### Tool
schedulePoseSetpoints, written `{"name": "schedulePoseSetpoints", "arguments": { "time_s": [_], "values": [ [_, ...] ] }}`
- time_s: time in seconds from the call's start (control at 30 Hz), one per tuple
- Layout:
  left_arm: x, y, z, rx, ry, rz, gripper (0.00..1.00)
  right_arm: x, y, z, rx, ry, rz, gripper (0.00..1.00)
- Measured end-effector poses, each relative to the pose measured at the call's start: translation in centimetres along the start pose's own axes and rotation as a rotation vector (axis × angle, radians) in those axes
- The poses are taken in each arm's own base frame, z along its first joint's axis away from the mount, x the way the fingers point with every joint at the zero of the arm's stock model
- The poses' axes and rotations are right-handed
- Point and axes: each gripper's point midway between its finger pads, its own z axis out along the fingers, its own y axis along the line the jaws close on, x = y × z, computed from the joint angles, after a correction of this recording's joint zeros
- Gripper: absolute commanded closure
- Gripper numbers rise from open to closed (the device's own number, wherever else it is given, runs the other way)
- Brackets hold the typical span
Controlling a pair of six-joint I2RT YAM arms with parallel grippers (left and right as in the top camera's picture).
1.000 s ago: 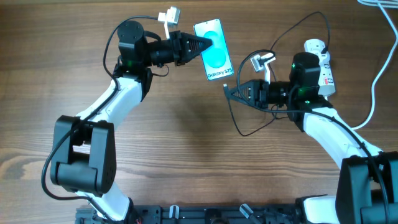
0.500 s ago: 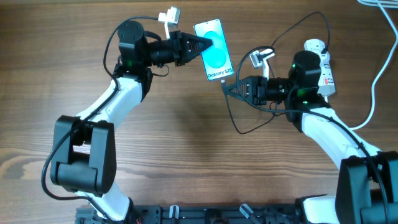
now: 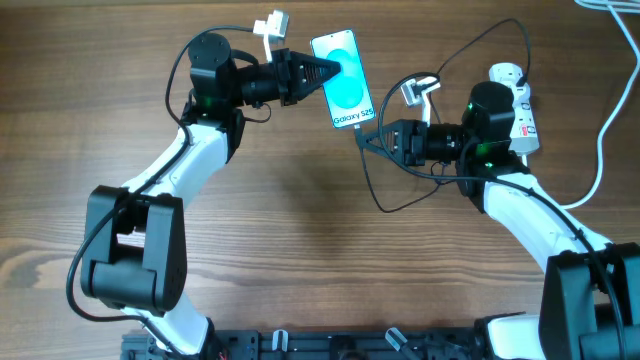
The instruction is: Plug charger to phone and switch on socket
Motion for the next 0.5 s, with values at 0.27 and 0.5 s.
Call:
{"name": "schedulePoseSetpoints", "arguments": {
  "time_s": [0.27, 0.5],
  "values": [
    [0.01, 0.00, 0.00, 0.000, 0.001, 0.000, 0.96, -0.01, 0.01, 0.00, 0.000, 0.000, -0.001, 0.96],
    [0.05, -0.05, 0.08, 0.001, 0.002, 0.002, 0.96, -0.03, 0.05, 0.00, -0.001, 0.000, 0.014, 0.96]
  ]
}}
